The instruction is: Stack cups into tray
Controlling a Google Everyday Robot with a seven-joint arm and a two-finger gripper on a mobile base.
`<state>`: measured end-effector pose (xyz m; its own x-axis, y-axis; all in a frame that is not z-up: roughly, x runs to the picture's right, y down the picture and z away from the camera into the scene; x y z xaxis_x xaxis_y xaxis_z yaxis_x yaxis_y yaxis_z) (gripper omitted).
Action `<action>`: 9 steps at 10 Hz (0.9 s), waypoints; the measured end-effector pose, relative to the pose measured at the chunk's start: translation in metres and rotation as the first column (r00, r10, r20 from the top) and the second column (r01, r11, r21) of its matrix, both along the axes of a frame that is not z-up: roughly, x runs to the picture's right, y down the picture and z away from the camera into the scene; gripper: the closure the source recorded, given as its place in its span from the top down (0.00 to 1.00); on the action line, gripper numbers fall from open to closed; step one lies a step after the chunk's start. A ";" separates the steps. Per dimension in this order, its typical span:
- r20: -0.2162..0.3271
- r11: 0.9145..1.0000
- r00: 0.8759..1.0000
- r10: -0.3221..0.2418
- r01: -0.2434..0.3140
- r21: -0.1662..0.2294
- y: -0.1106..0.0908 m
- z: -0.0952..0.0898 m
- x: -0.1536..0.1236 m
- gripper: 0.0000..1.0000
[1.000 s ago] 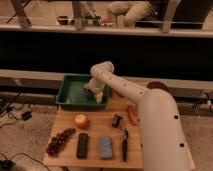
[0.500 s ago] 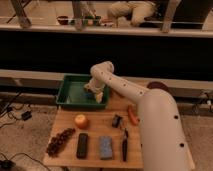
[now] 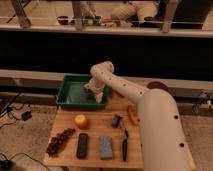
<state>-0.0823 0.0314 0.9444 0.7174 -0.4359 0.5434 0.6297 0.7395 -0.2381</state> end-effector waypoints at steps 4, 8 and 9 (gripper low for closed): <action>-0.013 1.000 1.000 -0.009 0.009 0.023 -0.004 -0.005 0.000 0.80; -0.049 0.995 0.998 -0.027 0.032 0.093 -0.021 -0.029 -0.004 0.80; -0.043 0.993 0.999 -0.016 0.021 0.114 -0.026 -0.035 -0.002 0.80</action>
<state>-0.0843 0.0057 0.9096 0.7300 -0.5068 0.4586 0.6346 0.7518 -0.1793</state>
